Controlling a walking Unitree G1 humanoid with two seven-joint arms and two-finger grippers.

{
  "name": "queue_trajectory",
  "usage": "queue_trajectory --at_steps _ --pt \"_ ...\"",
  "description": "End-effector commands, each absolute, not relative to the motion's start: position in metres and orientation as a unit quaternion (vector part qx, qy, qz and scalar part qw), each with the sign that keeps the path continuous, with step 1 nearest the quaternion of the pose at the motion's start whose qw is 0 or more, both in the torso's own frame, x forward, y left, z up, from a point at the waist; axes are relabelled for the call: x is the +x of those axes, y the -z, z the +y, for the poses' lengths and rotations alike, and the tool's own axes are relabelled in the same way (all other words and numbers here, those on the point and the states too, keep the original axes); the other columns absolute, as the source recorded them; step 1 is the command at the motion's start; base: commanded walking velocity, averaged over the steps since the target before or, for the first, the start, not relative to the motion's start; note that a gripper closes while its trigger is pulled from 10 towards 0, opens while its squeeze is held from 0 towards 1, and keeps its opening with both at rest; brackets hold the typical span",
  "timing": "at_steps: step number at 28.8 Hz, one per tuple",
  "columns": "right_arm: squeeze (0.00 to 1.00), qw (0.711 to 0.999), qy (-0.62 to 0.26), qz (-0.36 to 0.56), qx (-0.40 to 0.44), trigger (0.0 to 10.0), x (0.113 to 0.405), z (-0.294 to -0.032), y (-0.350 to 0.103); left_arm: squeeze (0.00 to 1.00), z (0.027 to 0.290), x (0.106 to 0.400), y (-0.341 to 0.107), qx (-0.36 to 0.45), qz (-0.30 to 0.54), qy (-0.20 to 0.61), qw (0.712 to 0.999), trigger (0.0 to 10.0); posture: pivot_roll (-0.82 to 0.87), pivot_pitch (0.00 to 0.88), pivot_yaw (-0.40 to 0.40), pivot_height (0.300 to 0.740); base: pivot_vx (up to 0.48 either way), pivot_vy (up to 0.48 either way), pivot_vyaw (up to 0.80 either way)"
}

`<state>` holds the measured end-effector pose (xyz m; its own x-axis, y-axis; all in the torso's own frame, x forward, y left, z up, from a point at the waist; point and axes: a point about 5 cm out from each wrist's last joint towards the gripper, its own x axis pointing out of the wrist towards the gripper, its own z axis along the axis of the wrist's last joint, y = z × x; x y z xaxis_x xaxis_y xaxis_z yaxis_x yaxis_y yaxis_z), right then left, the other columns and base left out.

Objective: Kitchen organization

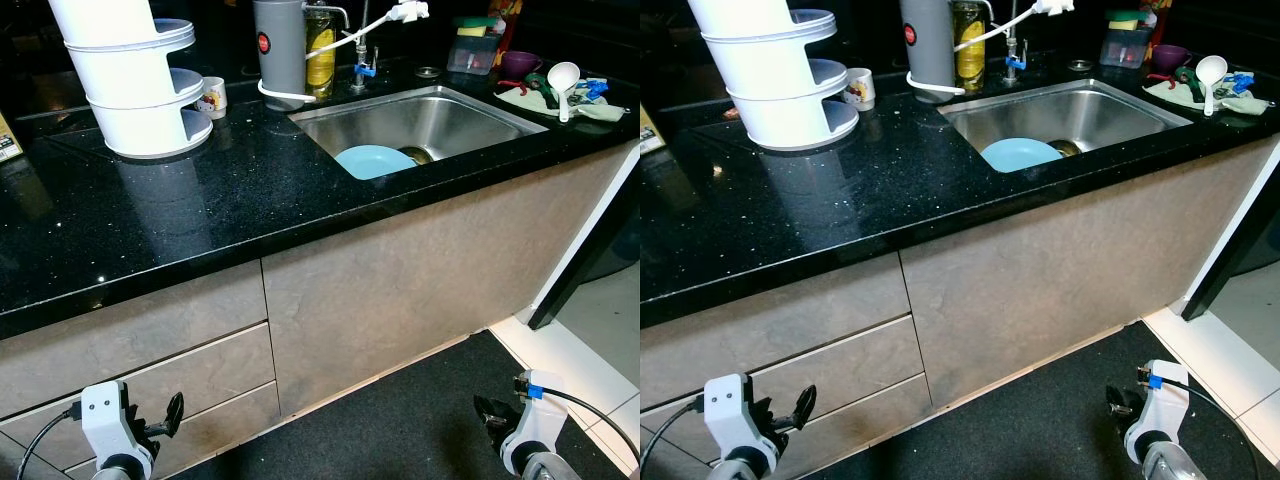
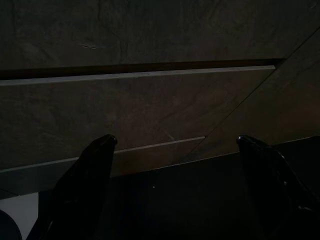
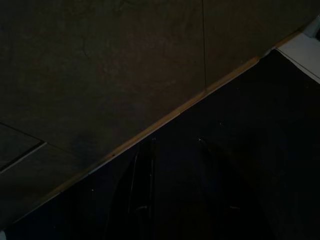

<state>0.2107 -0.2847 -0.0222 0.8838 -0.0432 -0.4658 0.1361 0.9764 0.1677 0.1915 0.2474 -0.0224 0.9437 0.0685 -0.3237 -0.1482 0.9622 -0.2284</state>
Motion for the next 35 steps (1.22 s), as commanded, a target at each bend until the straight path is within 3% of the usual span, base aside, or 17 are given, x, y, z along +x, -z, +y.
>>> queue_trajectory --at_steps 1,35 --pt "0.00 0.963 0.051 0.244 0.100 10.0 0.2097 -0.2870 0.0232 0.00 0.2476 0.1900 0.0249 -0.125 0.164 -0.061 0.977 10.0 0.09 0.000 0.007 0.740 0.000 0.000 0.00" --pt "0.00 0.962 0.056 0.250 0.099 10.0 0.2122 -0.2936 0.0207 0.00 0.2383 0.1945 0.0256 -0.124 0.165 -0.051 0.977 10.0 0.01 0.000 0.013 0.740 0.000 0.000 0.00"
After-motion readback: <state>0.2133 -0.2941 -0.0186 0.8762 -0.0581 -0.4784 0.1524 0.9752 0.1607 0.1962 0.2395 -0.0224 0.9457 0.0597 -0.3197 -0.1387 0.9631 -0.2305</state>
